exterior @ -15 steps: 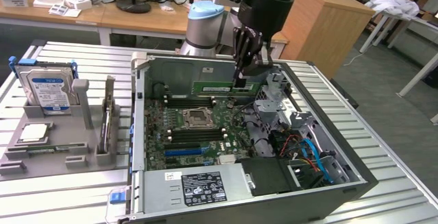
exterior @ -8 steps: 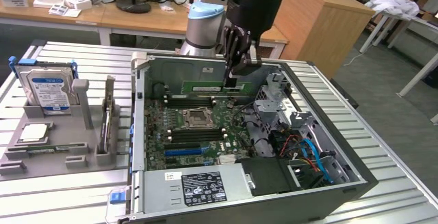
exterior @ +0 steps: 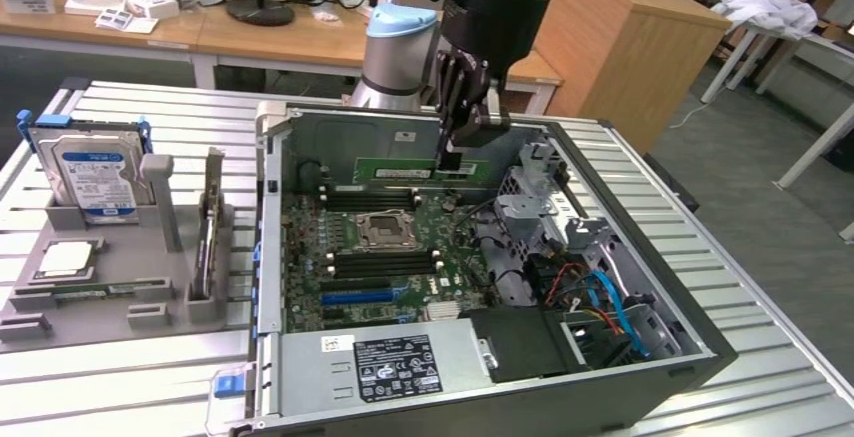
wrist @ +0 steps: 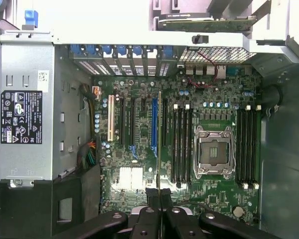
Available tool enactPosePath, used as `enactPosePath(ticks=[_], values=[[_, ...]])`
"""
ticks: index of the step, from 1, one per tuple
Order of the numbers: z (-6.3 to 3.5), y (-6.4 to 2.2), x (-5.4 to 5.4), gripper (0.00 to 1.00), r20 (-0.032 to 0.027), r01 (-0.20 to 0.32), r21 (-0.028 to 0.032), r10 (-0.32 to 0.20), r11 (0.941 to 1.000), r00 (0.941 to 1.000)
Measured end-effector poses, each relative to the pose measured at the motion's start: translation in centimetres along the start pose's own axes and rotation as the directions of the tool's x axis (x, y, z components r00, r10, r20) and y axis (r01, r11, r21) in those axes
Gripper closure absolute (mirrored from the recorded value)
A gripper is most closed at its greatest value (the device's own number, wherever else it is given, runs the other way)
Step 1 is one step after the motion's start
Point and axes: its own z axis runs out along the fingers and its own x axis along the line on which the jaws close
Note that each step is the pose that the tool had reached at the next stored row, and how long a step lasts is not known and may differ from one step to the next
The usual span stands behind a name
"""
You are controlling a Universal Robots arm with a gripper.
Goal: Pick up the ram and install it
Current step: 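Pick up the ram and move it above insertion slot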
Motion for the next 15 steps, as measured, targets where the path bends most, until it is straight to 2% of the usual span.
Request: enactPosePath(ticks=[15], values=[[0.09,0.0,-1.1,0.88,0.0001,0.0,0.0,0.0,1.0,1.0]])
